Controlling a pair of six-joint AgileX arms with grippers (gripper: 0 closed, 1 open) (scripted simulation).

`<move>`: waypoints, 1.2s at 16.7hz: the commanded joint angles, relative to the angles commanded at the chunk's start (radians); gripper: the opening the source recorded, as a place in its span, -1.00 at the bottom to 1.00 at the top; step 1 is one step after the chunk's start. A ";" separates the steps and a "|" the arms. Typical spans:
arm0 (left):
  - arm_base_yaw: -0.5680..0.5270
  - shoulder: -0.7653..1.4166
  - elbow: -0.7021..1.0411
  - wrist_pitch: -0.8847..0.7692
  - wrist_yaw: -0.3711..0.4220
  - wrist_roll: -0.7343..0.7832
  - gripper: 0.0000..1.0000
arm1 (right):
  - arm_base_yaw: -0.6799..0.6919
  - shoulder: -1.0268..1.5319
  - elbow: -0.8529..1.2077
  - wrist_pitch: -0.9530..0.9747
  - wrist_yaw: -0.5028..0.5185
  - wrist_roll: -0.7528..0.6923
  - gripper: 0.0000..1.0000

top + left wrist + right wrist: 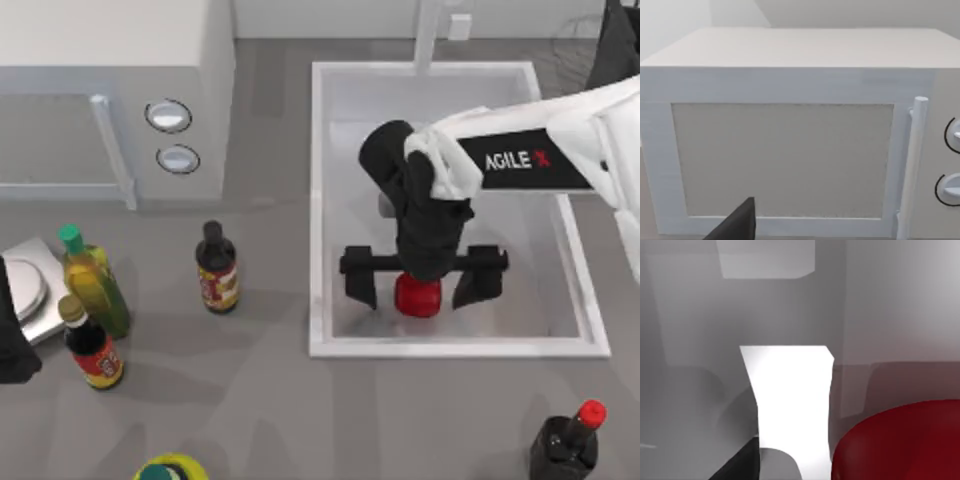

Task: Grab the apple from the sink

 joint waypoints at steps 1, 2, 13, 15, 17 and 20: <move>0.000 0.000 0.000 0.000 0.000 0.000 1.00 | 0.000 0.000 0.000 0.000 0.000 0.000 0.25; 0.000 0.000 0.000 0.000 0.000 0.000 1.00 | 0.000 0.000 0.000 0.000 0.000 0.000 0.10; 0.000 0.000 0.000 0.000 0.000 0.000 1.00 | 0.000 0.000 0.000 0.000 0.000 0.000 -1.00; 0.000 0.000 0.000 0.000 0.000 0.000 1.00 | 0.000 0.000 0.000 0.000 0.000 0.000 -1.00; 0.000 0.000 0.000 0.000 0.000 0.000 1.00 | 0.000 0.000 0.000 0.000 0.000 0.000 -1.00; 0.000 0.000 0.000 0.000 0.000 0.000 1.00 | -0.002 -0.062 0.025 -0.045 0.024 -0.011 -1.00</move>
